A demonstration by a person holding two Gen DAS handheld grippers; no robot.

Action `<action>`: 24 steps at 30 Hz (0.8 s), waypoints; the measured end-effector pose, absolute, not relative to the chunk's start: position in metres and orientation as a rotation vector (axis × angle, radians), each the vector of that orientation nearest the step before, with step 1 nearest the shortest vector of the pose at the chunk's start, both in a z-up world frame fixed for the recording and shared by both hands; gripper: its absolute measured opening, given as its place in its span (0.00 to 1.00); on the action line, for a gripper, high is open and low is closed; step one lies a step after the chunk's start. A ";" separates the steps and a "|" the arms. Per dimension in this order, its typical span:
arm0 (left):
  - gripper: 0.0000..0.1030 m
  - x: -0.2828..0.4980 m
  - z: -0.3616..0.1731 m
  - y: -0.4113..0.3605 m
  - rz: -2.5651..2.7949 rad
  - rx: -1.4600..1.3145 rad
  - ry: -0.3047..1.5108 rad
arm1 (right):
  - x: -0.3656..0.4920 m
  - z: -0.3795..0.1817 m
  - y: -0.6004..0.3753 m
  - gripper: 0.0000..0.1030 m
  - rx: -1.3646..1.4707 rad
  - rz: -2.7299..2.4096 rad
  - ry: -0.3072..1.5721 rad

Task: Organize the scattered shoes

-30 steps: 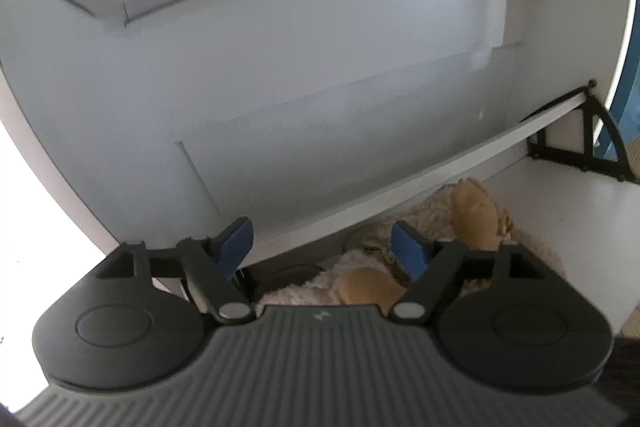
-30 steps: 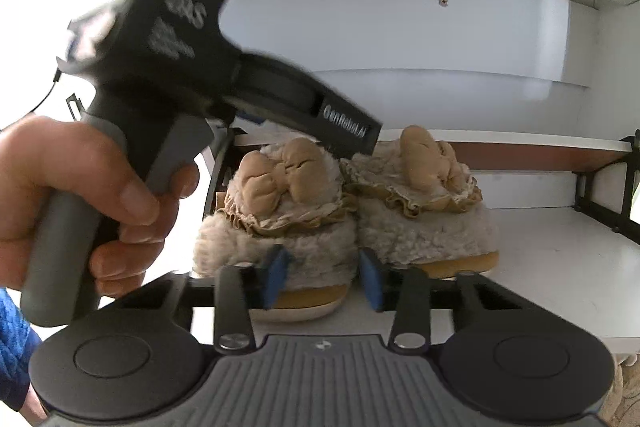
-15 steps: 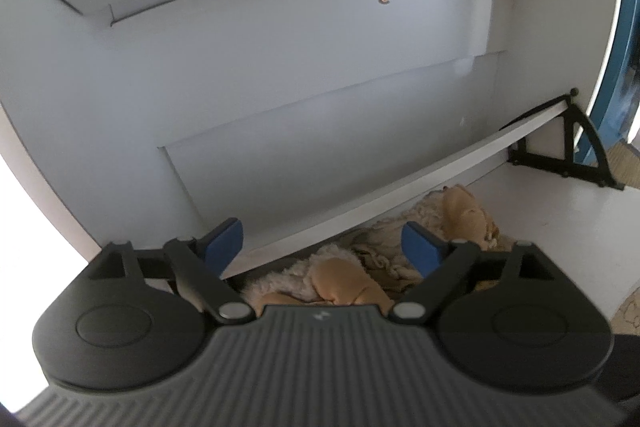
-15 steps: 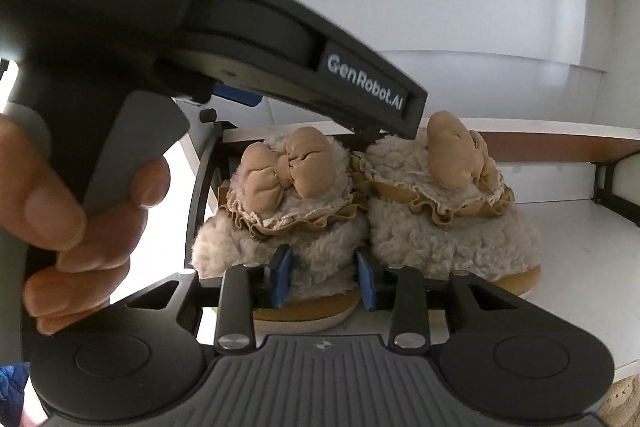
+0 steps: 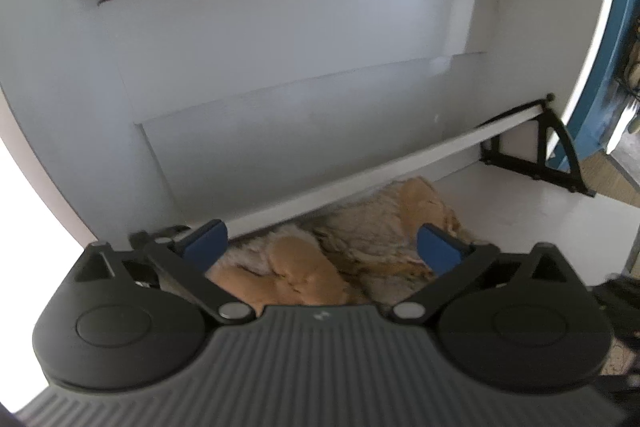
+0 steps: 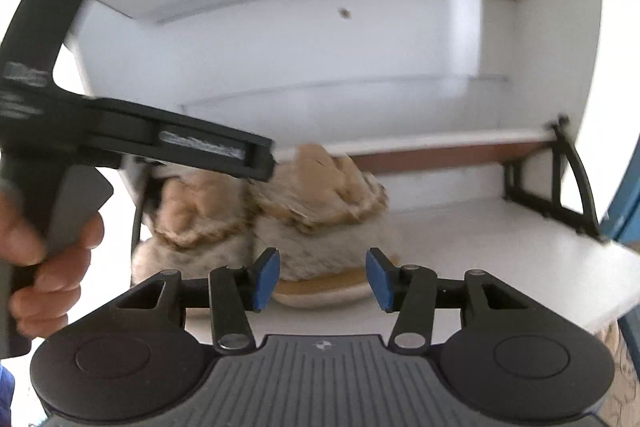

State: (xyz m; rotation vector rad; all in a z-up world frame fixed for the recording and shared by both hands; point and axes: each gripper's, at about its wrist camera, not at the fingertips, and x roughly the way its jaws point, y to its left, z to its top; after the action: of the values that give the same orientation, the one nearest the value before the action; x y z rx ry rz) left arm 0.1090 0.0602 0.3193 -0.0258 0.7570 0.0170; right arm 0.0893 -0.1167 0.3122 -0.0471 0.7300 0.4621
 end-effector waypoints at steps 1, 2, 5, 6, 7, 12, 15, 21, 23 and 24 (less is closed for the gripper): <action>1.00 0.109 0.318 0.057 0.018 -0.021 0.764 | 0.093 0.308 -0.117 0.59 -0.039 0.462 0.729; 1.00 0.109 0.318 0.056 0.020 -0.021 0.770 | 0.096 0.304 -0.117 0.61 -0.030 0.462 0.727; 1.00 0.111 0.316 0.058 0.025 -0.041 0.781 | 0.099 0.301 -0.117 0.64 -0.033 0.462 0.724; 1.00 0.112 0.315 0.060 0.027 -0.051 0.785 | 0.099 0.302 -0.117 0.65 -0.040 0.462 0.723; 1.00 0.113 0.314 0.061 0.029 -0.061 0.790 | 0.098 0.302 -0.116 0.66 -0.046 0.462 0.723; 1.00 0.118 0.312 0.063 0.038 -0.092 0.802 | 0.096 0.301 -0.110 0.75 -0.082 0.471 0.718; 1.00 0.118 0.312 0.062 0.036 -0.091 0.803 | 0.090 0.302 -0.105 0.75 -0.077 0.488 0.712; 1.00 0.118 0.312 0.058 0.030 -0.080 0.805 | 0.089 0.301 -0.101 0.75 -0.081 0.461 0.704; 1.00 0.121 0.310 0.058 0.031 -0.073 0.808 | 0.089 0.300 -0.099 0.75 -0.091 0.453 0.702; 1.00 0.121 0.310 0.058 0.032 -0.072 0.808 | 0.090 0.300 -0.100 0.75 -0.078 0.455 0.706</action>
State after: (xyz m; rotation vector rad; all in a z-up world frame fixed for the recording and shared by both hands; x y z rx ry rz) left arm 0.1211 0.0581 0.3097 -0.0718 0.8079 0.0316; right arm 0.0895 -0.1004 0.3001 -0.0782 0.7056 0.4549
